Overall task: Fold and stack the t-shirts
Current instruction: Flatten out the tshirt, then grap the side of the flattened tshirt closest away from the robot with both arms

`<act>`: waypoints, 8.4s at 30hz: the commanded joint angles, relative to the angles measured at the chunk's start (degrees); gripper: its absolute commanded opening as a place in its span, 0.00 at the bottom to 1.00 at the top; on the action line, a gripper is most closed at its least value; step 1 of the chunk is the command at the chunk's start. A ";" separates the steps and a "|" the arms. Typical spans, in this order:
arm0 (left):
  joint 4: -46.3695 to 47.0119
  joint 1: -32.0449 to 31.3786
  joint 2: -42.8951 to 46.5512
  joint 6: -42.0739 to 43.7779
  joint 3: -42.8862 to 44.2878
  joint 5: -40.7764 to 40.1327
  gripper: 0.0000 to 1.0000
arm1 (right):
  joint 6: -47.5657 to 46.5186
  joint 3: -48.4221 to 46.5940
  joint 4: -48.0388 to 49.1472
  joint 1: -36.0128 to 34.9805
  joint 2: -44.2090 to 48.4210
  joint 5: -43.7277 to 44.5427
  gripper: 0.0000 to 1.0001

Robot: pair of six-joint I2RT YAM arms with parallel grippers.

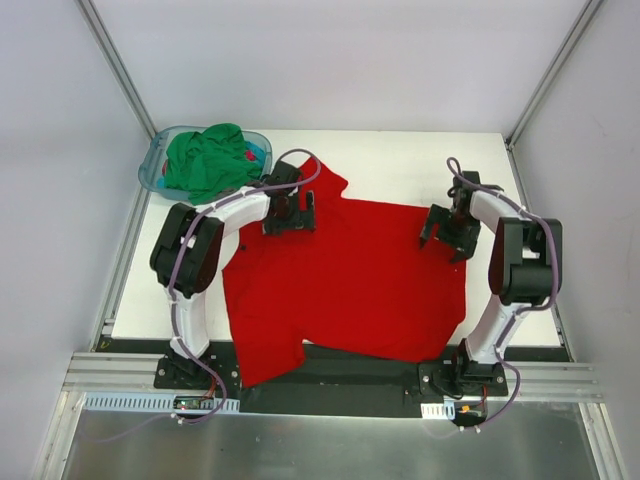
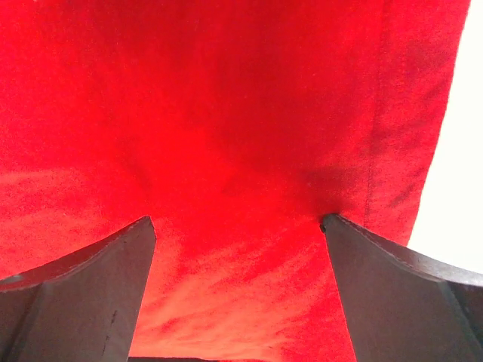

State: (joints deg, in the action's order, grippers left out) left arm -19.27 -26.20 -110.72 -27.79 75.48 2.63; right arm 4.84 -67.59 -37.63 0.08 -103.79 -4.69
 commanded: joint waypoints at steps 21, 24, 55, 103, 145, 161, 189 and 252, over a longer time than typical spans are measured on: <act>-9.03 4.75 -28.68 4.06 48.96 2.28 0.99 | -4.40 -49.13 -16.95 6.25 -27.01 1.88 0.96; -8.95 4.66 -26.58 4.50 48.53 5.96 0.99 | -6.16 -43.88 -15.03 6.16 -20.08 2.31 0.96; 3.97 -2.37 22.91 -2.71 -22.83 3.17 0.99 | 0.17 14.68 3.44 9.42 11.41 6.27 0.23; 3.89 -2.37 22.56 -1.12 -26.79 5.54 0.99 | 14.76 4.23 -0.78 -12.91 8.96 8.82 0.57; -1.39 -2.37 16.23 -1.30 -23.19 0.09 0.99 | 13.61 9.15 -29.16 -2.45 15.02 38.78 0.04; -2.00 -2.37 20.80 -0.86 -20.56 3.60 0.99 | 6.41 8.35 -10.22 -1.75 26.70 17.47 0.96; -4.37 0.44 2.88 0.28 -3.69 -0.70 0.99 | 0.87 -14.58 -2.10 4.67 -11.25 2.67 0.96; -5.78 -32.25 27.31 -21.52 -34.00 -5.89 0.40 | 6.58 23.30 -0.43 8.10 43.41 16.46 0.96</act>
State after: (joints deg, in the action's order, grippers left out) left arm -24.53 -57.60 -81.03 -47.81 41.17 -1.50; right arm 11.00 -44.60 -39.16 7.75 -60.29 12.40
